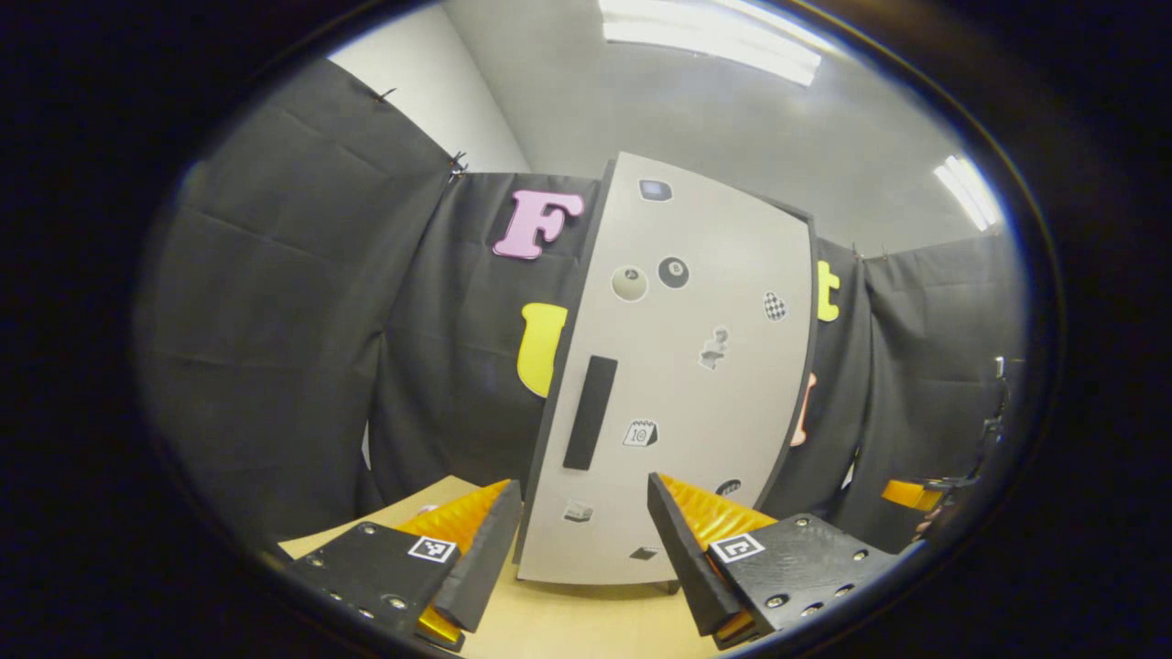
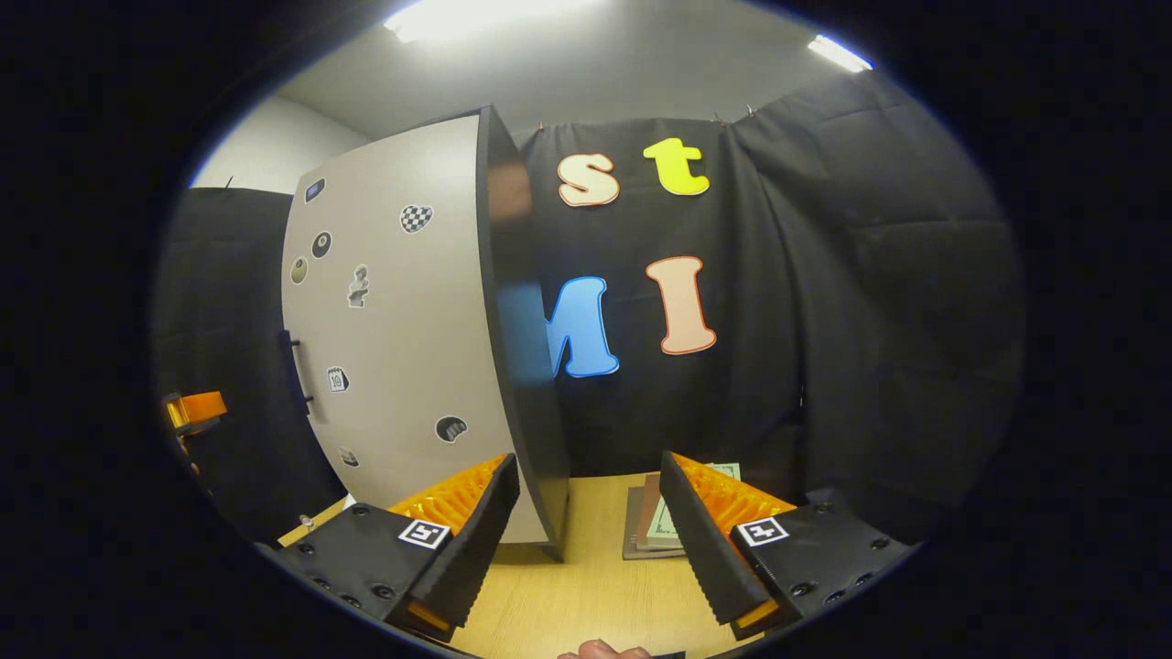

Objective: Open the cabinet door with the right hand, grasp the bottle in the cabinet with the left hand and place it on the coaster, then close the cabinet door with the right hand.

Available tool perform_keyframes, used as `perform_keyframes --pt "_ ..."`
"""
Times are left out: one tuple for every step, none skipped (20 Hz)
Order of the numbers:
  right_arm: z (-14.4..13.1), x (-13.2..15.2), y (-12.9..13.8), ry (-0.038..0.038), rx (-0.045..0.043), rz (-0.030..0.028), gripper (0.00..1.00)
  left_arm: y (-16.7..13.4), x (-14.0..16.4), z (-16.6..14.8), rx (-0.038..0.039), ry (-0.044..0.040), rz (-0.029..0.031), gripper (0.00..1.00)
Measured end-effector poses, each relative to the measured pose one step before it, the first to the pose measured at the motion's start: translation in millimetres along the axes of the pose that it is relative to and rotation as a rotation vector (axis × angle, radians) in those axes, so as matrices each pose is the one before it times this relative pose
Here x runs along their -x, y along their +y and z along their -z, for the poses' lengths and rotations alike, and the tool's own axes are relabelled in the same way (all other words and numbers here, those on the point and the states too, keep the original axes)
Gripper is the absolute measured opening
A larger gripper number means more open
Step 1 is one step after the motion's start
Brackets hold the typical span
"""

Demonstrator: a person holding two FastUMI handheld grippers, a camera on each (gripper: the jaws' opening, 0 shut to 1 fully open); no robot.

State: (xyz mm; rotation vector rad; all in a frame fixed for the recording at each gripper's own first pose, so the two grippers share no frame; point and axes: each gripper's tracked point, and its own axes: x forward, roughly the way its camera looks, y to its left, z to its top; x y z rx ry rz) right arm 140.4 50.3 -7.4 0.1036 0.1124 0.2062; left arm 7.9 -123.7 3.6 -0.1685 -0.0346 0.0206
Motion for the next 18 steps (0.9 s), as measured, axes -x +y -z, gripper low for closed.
perform_keyframes --pt "3.9 1.12 -1.2 0.00539 -0.00992 0.00539 0.98 -2.39 2.67 4.47 -0.00877 0.00939 -0.0005 0.83" --pt "3.33 1.49 -1.36 0.00485 -0.00872 0.0048 0.98 -1.8 2.64 3.62 -0.01107 0.00978 0.00129 0.83" --pt "3.2 0.51 0.74 0.0017 -0.00572 0.00487 0.98 -1.38 2.17 2.66 -0.01196 0.00533 0.00003 0.83" --pt "2.51 0.71 0.04 0.00298 -0.00396 0.00583 0.98 -1.02 0.77 0.93 -0.01216 0.00152 0.00854 0.83" --pt "3.22 -0.37 0.09 0.00164 -0.00523 0.00717 0.98 -1.02 1.15 1.47 -0.01115 0.00303 0.00731 0.83" --pt "2.45 -0.29 1.85 0.00178 -0.00845 0.00756 0.98 0.3 0.21 1.32 -0.01183 0.00677 0.00884 0.83" --pt "3.0 0.2 4.36 0.00532 -0.00823 0.00637 0.98 1.53 3.05 2.74 -0.01292 0.0059 0.00657 0.85" --pt "3.34 0.59 3.75 0.00705 -0.00586 0.00654 0.97 3.76 2.12 1.86 -0.01666 0.00116 0.00147 0.83" --pt "3.79 0.57 4.0 0.00933 -0.00074 0.00636 0.97 5.88 1.54 2.28 -0.01341 0.00498 -0.00703 0.85" --pt "1.92 1.62 2.64 0.00566 0.00355 0.00877 0.98 4.63 -0.04 1.71 -0.00952 0.00294 0.00178 0.83" --pt "-0.4 2.36 3.0 -0.00038 0.00613 0.01091 0.98 0.72 -1.34 0.51 -0.00585 -0.00247 0.01169 0.83" --pt "-0.92 0.63 2.23 -0.00009 0.00894 0.0115 0.98 0.96 -1.69 -1.34 -0.01132 -0.00596 0.01761 0.85" --pt "1.58 -0.51 1.91 0.00589 0.01434 0.01435 0.98 2.18 -1.32 -0.52 -0.01627 -0.00233 0.01493 0.83" --pt "-0.28 -0.29 1.11 0.00319 0.0192 0.01897 0.98 2.83 -0.97 -1.14 -0.0196 -0.00418 0.01701 0.85" --pt "-1.01 0.14 -0.25 -0.00423 0.01744 0.02496 0.98 1.94 -2.06 -0.42 -0.01992 -0.00528 0.01877 0.83" --pt "-1.94 1.12 2.06 -0.00783 0.00459 0.02197 0.98 1.84 -1.54 0.62 -0.01567 -0.00337 0.01524 0.83" --pt "-0.3 2.7 3.82 -0.00464 -0.01047 0.01054 0.98 0.72 -0.47 2.6 -0.0092 0.00144 0.01178 0.85" --pt "-0.13 1.23 6.12 -0.0001 -0.01732 0.00205 0.98 0.73 0.17 3.16 -0.00041 -0.00053 0.0077 0.83"
